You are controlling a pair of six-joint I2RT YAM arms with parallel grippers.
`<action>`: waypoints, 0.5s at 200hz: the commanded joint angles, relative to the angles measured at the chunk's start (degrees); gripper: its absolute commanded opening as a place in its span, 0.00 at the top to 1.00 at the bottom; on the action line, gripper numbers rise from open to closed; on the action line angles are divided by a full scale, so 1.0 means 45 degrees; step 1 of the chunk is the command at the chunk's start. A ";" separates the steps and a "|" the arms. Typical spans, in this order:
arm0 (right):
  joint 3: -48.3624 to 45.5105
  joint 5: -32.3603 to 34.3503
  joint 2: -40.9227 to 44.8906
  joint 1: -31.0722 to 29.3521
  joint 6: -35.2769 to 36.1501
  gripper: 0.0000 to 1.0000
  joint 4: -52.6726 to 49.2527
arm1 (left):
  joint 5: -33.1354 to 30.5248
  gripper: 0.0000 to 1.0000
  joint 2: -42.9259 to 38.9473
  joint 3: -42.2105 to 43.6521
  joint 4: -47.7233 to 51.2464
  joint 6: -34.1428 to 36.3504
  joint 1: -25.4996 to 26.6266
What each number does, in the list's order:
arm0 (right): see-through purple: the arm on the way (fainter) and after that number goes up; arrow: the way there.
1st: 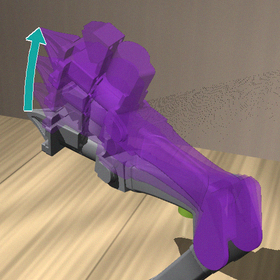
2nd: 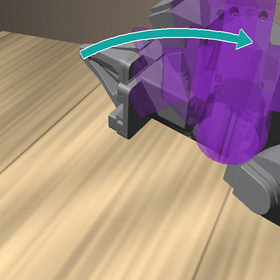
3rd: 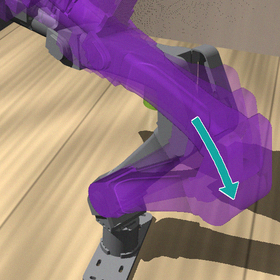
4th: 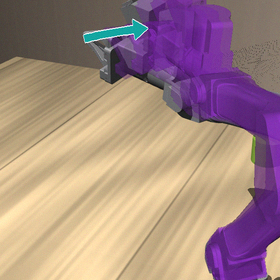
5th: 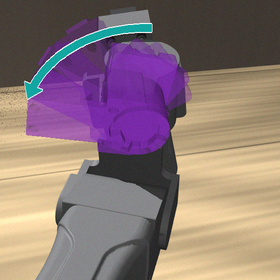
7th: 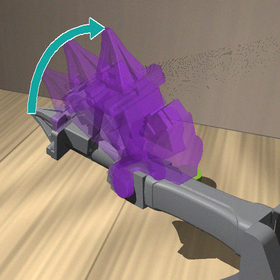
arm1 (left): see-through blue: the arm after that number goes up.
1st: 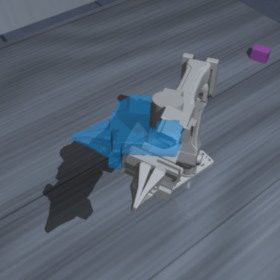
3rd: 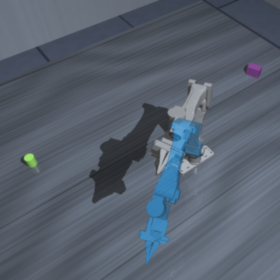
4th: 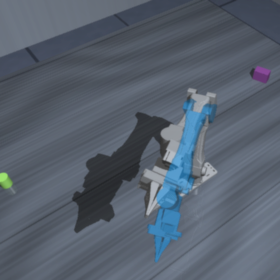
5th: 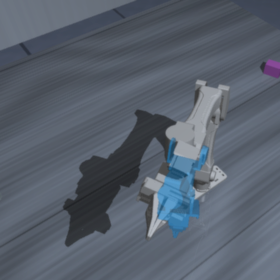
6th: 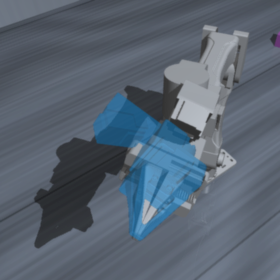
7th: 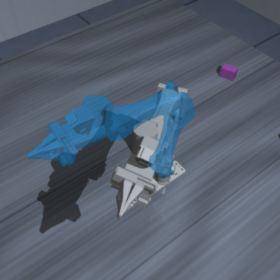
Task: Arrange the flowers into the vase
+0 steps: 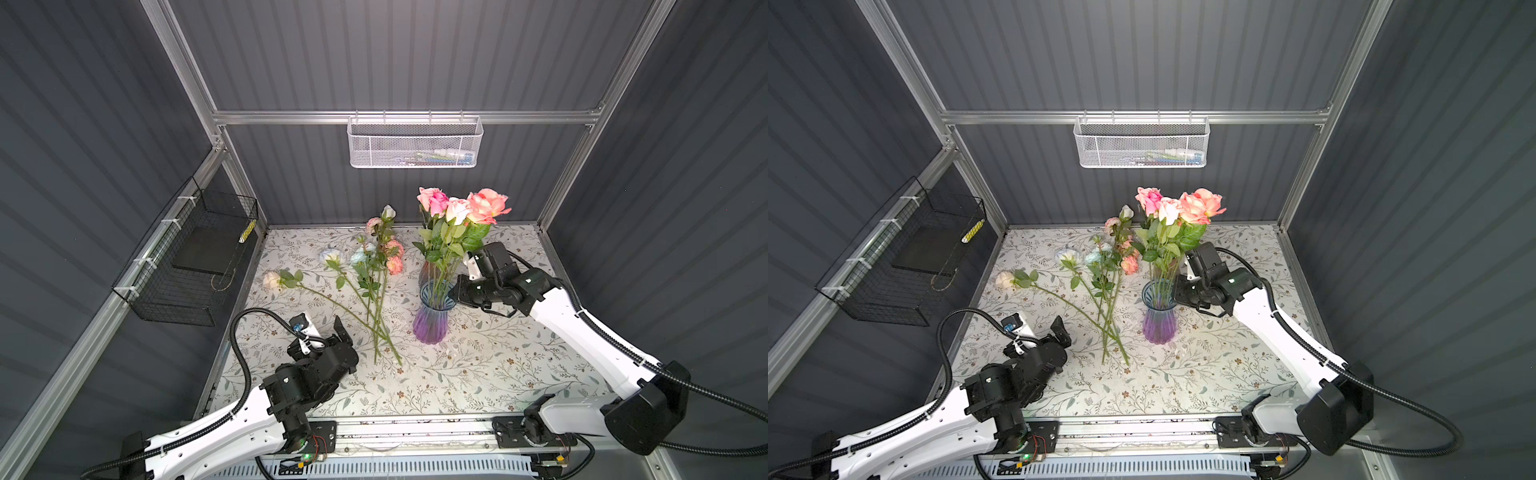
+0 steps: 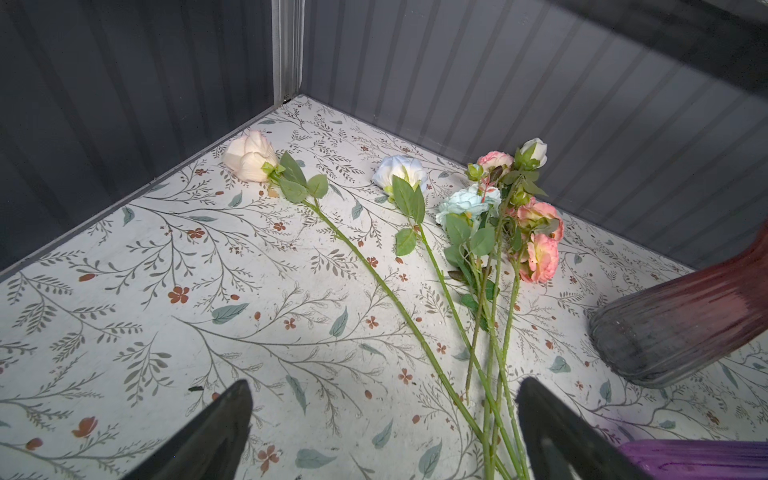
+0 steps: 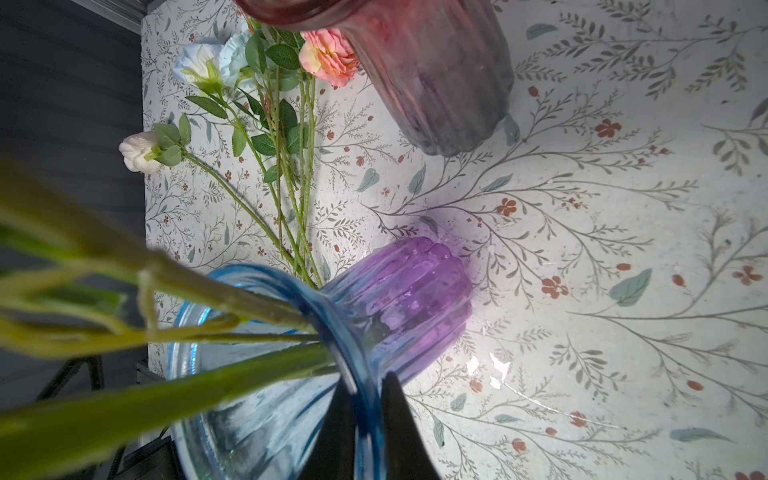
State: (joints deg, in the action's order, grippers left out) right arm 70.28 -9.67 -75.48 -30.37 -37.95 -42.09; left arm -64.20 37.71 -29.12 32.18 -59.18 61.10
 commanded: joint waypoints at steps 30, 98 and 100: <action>-0.0083 0.1092 0.0778 0.0051 0.0484 0.99 -0.0050 | -0.0478 0.00 -0.0285 -0.0002 0.0545 -0.0209 -0.0006; -0.0082 0.1867 0.1304 0.1647 0.1101 1.00 0.0362 | -0.0547 0.00 -0.0100 -0.0520 0.0605 0.0318 -0.0004; -0.0088 0.1825 0.1295 0.1738 0.1118 1.00 0.0376 | -0.0539 0.00 -0.0100 -0.0535 0.0627 0.0319 -0.0004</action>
State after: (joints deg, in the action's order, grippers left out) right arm 69.45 -3.66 -71.75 -25.39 -35.27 -44.97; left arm -64.77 37.15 -29.21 33.36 -58.78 61.10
